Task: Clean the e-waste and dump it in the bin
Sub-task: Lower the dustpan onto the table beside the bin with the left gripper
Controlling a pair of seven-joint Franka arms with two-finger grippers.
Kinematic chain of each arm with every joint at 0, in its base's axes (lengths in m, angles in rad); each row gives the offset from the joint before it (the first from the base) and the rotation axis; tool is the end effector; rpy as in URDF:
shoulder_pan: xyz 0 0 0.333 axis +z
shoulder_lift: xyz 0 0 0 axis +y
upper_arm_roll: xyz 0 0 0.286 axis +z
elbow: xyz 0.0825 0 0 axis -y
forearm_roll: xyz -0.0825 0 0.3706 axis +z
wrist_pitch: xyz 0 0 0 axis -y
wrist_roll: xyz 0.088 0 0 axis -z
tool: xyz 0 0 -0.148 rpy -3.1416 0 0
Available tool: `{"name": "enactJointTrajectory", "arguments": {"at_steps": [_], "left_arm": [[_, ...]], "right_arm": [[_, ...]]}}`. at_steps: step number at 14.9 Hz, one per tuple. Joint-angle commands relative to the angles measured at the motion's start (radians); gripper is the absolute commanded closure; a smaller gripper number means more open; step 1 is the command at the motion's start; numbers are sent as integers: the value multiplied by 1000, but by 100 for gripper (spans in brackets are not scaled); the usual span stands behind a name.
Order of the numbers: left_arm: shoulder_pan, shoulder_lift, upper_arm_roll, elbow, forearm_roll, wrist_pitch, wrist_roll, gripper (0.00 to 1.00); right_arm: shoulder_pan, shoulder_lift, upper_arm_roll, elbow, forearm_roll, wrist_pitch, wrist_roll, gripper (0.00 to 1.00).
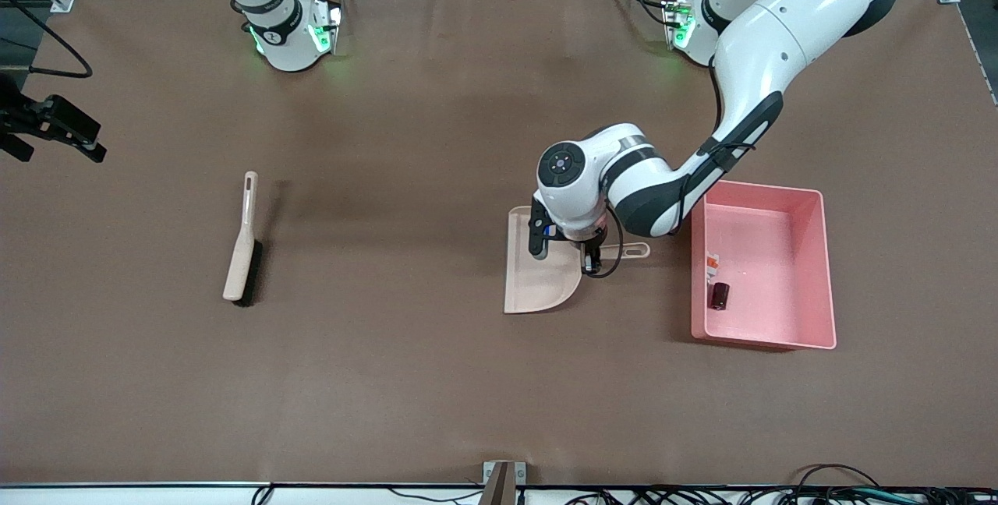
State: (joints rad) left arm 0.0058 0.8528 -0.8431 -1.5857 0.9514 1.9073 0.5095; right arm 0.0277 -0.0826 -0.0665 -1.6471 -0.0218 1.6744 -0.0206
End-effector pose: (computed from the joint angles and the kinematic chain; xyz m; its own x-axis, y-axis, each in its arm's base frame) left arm 0.5260 -0.3740 0.1844 -0.0721 -0.9576 -0.2790 -0.9923 0.0970 -0.0767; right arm 0.5319 -0.0249 0.5721 0.9939 -0.0161 0.1091 -0.0182 -0.9997 0.0186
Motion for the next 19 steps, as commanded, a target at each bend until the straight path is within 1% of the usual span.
{"name": "enactJointTrajectory", "arguments": {"at_steps": [1,3,5,7,8,11,12,13,14,15,17,19], "left_arm": [[8,-18,1,-45,10,6,-12,98],[11,-18,1,-51,-2,-1,-19,98],[10,-18,1,-66,-2,-7,-90,98],[0,-20,1,-68,-3,-7,-109,98],[0,-20,1,-68,-2,-8,-108,97],[-10,-20,1,-66,-2,-8,-106,83],[-9,-21,1,-66,-2,-8,-106,68],[-7,-21,1,-63,-2,-8,-102,27],[-1,-21,1,-60,0,-7,-95,1],[3,-24,-1,-54,0,-7,-94,0],[6,-34,-2,-13,-6,-10,-95,0],[23,-64,-8,9,-52,-59,-106,0]], "right_arm": [[-6,-26,10,-28,9,7,10,0],[-5,-25,10,-28,9,7,10,0],[-5,-25,10,-26,9,7,10,0],[-5,-25,10,-28,9,4,11,0],[-5,-25,10,-28,9,-2,11,0],[-5,-23,10,-19,9,1,11,0],[-5,-23,10,-17,9,2,11,0],[-5,-23,10,-17,9,-1,11,0],[-5,-23,10,-17,9,-4,11,0],[-3,-23,10,-17,9,-4,11,0],[5,-23,10,-17,9,-2,11,0],[6,-23,10,-17,9,-1,11,0]]}}
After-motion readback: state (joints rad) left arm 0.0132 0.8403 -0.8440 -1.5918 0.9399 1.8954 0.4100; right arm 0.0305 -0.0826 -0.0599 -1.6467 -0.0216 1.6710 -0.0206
